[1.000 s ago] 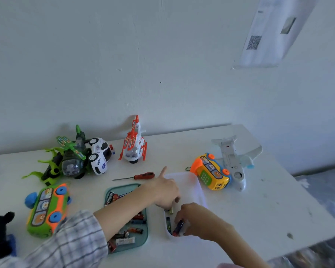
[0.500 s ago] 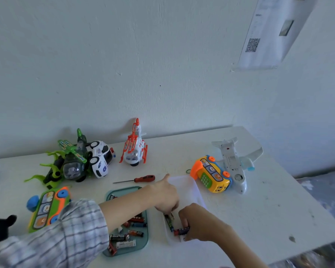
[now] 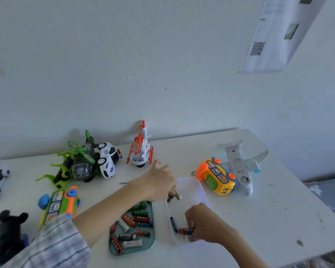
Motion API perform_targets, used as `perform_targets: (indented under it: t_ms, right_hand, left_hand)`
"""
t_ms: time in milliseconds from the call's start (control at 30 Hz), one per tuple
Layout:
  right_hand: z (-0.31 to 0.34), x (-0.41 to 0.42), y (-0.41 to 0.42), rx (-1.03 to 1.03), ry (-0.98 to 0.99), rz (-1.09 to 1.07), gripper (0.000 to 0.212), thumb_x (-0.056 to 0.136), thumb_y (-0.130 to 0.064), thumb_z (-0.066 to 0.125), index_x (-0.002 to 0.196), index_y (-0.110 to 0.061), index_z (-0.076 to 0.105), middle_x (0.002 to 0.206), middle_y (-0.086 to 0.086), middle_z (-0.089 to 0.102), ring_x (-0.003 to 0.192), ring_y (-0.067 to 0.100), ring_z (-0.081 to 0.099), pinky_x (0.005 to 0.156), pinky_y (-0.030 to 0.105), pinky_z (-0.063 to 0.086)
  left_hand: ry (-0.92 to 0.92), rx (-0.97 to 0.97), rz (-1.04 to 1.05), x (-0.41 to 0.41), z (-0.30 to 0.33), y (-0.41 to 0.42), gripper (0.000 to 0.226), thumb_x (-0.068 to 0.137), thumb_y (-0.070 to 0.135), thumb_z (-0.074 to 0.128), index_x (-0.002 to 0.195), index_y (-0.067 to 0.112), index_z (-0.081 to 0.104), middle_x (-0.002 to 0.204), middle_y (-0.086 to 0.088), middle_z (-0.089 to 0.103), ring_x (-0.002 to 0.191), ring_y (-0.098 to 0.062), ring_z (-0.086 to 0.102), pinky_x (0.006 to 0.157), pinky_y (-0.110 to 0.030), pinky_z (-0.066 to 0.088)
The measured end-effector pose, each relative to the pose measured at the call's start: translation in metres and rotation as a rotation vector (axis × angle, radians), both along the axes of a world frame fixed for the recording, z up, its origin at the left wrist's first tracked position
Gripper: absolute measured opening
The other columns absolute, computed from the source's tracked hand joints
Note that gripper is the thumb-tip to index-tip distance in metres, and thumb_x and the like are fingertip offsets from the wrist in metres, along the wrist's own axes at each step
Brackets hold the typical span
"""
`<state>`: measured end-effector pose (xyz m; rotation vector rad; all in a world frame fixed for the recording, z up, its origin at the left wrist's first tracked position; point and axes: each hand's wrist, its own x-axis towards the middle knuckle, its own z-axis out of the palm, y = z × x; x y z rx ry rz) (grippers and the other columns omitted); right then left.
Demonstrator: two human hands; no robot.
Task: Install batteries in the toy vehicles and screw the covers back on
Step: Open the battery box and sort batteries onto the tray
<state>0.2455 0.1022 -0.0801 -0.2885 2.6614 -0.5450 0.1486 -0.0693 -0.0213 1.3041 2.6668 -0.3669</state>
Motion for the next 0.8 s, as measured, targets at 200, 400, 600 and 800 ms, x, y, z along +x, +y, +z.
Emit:
perform_targets:
  t_ms: [200, 400, 600, 800]
  right_hand:
    - [0.018, -0.009, -0.007, -0.270, 0.102, -0.283, 0.031, 0.058, -0.015, 0.083, 0.057, -0.017, 0.052, 0.055, -0.006, 0.058, 0.047, 0.004, 0.049, 0.045, 0.015, 0.036]
    - [0.028, -0.024, -0.059, -0.551, 0.128, -0.401, 0.026, 0.062, -0.010, 0.084, 0.066, 0.002, 0.061, 0.054, 0.005, 0.067, 0.040, 0.003, 0.047, 0.045, 0.018, 0.034]
    - [0.014, -0.040, -0.109, -0.375, 0.109, -0.357, 0.026, 0.066, -0.016, 0.081, 0.065, -0.014, 0.055, 0.063, -0.001, 0.057, 0.057, 0.011, 0.047, 0.051, 0.021, 0.037]
    - [0.003, -0.053, -0.132, -0.200, 0.136, -0.325, 0.026, 0.077, -0.013, 0.070, 0.068, -0.018, 0.046, 0.074, -0.002, 0.055, 0.060, 0.010, 0.044, 0.051, 0.023, 0.037]
  left_hand:
    - [-0.145, 0.403, 0.529, 0.010, -0.019, -0.094, 0.025, 0.098, 0.041, 0.046, 0.103, 0.024, 0.063, 0.101, 0.011, 0.061, 0.105, -0.012, 0.048, 0.103, -0.038, 0.028]
    - [-0.131, 0.500, 0.842, 0.025, -0.073, -0.120, 0.024, 0.097, 0.042, 0.047, 0.112, 0.029, 0.061, 0.103, 0.011, 0.056, 0.109, -0.017, 0.049, 0.088, -0.037, 0.030]
    - [-0.024, 0.569, 0.770, 0.033, -0.091, -0.122, 0.034, 0.094, 0.048, 0.050, 0.125, 0.034, 0.051, 0.118, 0.012, 0.054, 0.114, -0.013, 0.046, 0.091, -0.032, 0.030]
    - [-0.034, 0.815, 0.701, 0.039, -0.106, -0.127, 0.031, 0.086, 0.040, 0.066, 0.114, 0.027, 0.059, 0.105, 0.012, 0.053, 0.098, -0.009, 0.051, 0.084, -0.025, 0.037]
